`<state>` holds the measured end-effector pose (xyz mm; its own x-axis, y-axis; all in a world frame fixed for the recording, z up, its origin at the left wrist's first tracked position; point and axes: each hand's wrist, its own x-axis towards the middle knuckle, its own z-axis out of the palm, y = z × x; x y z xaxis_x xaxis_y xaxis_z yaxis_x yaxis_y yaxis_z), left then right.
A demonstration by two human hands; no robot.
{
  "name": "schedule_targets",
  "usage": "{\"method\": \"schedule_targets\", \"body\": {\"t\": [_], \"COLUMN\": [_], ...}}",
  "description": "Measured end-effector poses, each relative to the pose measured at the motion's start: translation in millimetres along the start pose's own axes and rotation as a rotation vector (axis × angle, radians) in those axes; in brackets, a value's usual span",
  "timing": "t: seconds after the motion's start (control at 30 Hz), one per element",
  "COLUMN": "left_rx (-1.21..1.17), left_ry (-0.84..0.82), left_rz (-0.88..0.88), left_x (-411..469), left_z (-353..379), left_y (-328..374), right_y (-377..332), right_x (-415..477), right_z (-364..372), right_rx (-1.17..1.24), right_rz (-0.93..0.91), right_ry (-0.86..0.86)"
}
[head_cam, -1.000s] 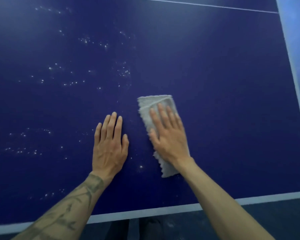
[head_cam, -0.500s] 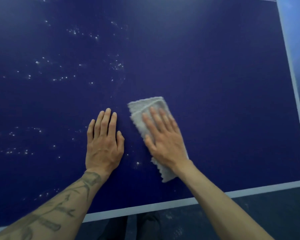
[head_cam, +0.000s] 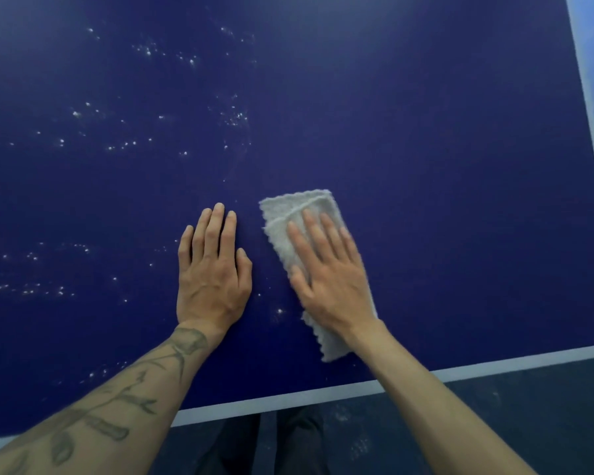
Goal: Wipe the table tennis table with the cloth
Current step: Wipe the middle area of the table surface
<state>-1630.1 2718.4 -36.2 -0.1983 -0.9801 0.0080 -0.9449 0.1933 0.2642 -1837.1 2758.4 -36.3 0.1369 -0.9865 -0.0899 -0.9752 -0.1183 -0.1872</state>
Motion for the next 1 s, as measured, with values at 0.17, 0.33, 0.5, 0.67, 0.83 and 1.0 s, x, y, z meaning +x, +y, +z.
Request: {"method": "schedule_targets", "body": {"t": [0.17, 0.33, 0.5, 0.67, 0.83, 1.0], "left_rx": [0.005, -0.001, -0.082, -0.050, 0.032, 0.045], "left_ry": [-0.010, 0.002, 0.024, -0.010, -0.046, -0.013], "left_rz": [-0.002, 0.009, 0.022, 0.070, 0.126, 0.145], "left_x": [-1, -3, -14, -69, -88, -90], "left_z": [-1, -3, -14, -24, -13, -3], "left_y": [0, 0, 2, -10, -32, -37], "right_y": [56, -1, -8, 38, -23, -52], "right_x": [-1, 29, -35, -45, -9, -66], "right_z": [-19, -5, 8, -18, -5, 17], "right_rx": [0.013, 0.034, -0.019, 0.004, 0.045, 0.015], "right_rz": [0.385, 0.333, -0.055, 0.330, 0.385, 0.025], "right_ry": [0.013, 0.054, 0.010, -0.018, 0.041, 0.007]}}
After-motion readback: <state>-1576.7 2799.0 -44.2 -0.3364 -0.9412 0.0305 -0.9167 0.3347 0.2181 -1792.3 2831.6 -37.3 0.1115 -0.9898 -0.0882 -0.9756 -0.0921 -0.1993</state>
